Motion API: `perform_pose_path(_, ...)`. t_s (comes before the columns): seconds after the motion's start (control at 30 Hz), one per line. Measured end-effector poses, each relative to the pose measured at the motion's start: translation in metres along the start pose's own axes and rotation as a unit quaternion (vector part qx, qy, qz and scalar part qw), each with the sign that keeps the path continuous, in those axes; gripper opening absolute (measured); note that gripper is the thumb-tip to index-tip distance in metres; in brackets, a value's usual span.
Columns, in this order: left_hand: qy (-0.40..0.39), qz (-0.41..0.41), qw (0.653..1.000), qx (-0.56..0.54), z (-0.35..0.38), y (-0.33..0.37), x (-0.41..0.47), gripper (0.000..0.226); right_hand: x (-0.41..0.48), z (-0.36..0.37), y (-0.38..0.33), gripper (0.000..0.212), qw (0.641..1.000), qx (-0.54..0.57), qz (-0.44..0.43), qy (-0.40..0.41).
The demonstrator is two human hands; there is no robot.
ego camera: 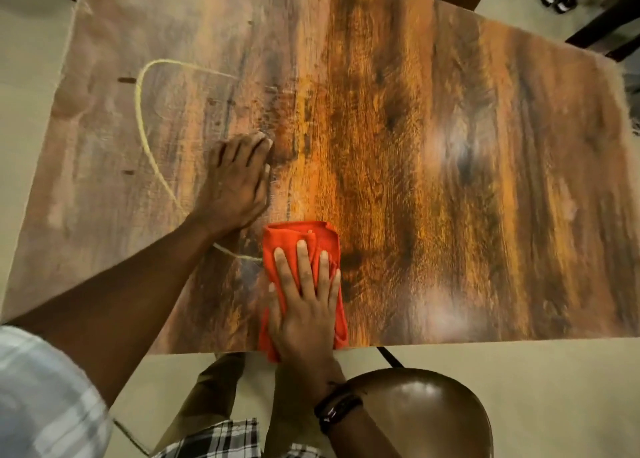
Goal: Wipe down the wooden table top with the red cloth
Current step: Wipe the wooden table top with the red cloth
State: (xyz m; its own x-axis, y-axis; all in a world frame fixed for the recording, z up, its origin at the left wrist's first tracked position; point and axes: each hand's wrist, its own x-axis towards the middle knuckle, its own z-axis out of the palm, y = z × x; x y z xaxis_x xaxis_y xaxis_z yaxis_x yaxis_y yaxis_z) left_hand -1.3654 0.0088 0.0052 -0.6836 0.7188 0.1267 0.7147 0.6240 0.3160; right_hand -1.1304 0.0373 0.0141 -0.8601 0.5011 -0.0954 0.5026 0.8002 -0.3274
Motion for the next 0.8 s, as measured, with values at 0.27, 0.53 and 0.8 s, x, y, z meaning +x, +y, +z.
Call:
perform_pose_path(0.27, 0.008, -0.012, 1.0, -0.008, -0.001, -0.005, 0.0, 0.049, 0.177, -0.004, -0.002, 0.054, 0.997, 0.031, 0.024, 0.065)
perform_pose_path(0.53, 0.007, -0.031, 0.999, -0.021, 0.0, -0.004, -0.001, 0.052, 0.139, -0.005, -0.003, 0.057, 0.997, 0.042, 0.002, 0.059)
perform_pose_path(0.8, 0.014, -0.031, 0.999, -0.029, -0.013, -0.018, 0.031, 0.044, -0.012, 0.006, 0.0, 0.057, 1.0, -0.004, 0.0, 0.026)
